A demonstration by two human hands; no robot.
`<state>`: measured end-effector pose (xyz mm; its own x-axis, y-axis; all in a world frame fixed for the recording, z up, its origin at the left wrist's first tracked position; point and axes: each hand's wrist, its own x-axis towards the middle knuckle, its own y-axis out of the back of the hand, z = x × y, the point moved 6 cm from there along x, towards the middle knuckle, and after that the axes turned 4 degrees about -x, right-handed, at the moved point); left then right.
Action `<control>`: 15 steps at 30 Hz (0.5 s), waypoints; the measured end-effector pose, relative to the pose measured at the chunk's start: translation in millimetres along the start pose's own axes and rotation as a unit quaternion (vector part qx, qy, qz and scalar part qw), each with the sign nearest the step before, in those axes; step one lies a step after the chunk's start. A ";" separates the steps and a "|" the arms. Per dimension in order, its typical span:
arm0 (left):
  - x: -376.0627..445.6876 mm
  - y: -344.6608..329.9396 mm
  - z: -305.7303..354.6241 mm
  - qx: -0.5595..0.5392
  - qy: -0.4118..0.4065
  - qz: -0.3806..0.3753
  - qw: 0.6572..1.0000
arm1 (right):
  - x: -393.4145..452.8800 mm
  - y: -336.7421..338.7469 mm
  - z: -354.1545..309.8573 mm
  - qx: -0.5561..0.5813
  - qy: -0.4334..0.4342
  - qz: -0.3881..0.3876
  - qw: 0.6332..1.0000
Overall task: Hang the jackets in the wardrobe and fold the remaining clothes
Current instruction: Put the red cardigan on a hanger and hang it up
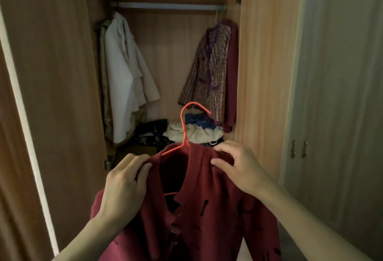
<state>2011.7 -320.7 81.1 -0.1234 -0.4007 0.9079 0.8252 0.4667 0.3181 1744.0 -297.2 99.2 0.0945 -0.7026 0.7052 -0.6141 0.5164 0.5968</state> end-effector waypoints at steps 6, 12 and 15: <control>30.9 -23.1 -15.3 -0.028 0.047 -0.055 0.997 | 52.7 -20.6 6.2 -0.180 0.027 0.137 0.974; 31.7 -43.4 -49.4 -0.123 0.094 -0.232 0.960 | 99.8 -63.8 12.3 -0.202 0.058 0.108 0.972; 33.1 -50.0 -73.2 -0.232 0.140 -0.259 0.927 | 123.8 -83.9 14.5 -0.156 0.053 0.133 0.977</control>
<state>2006.8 -415.0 75.3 -0.4743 -0.6956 0.5396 0.8520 -0.2083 0.4804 1795.8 -434.6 130.9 0.0548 -0.4774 0.8770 -0.3610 0.8094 0.4632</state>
